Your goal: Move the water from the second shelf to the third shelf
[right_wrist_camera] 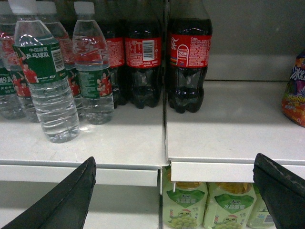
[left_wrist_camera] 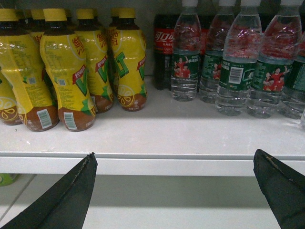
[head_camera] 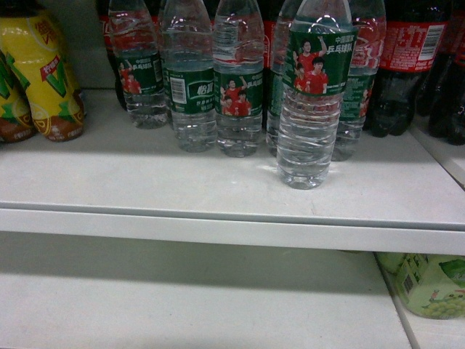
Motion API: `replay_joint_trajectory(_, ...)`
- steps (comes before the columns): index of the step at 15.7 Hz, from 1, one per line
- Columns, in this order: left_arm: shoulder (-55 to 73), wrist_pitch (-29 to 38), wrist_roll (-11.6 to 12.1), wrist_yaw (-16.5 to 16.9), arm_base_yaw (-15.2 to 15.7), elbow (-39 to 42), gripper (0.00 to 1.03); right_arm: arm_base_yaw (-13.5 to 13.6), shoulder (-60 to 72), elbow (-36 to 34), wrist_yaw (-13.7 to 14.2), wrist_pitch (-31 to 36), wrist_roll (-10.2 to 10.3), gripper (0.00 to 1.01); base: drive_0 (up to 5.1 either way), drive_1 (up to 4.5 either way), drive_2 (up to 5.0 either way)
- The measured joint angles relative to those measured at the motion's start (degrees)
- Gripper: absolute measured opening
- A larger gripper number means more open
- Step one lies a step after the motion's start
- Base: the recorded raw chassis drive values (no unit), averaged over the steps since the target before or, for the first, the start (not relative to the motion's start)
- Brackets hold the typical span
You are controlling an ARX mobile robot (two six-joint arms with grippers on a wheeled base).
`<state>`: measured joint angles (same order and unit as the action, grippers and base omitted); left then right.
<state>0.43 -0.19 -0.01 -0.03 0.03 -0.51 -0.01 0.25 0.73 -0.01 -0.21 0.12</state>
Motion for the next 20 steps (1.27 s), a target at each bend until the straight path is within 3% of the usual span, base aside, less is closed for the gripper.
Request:
replay_joint_trajectory(19, 0.0, 0.0, 0.0, 0.0, 0.0, 0.0, 0.98, -0.1, 0.1, 0.0, -0.4, -0.5, 0.1, 0.98, 0.0, 0.0, 0.0)
replay_joint_trajectory(20, 0.0, 0.0, 0.0, 0.0, 0.0, 0.0, 0.98, -3.4, 4.0, 2.3, -7.9, -6.8, 6.4, 0.98, 0.0, 0.0, 0.0)
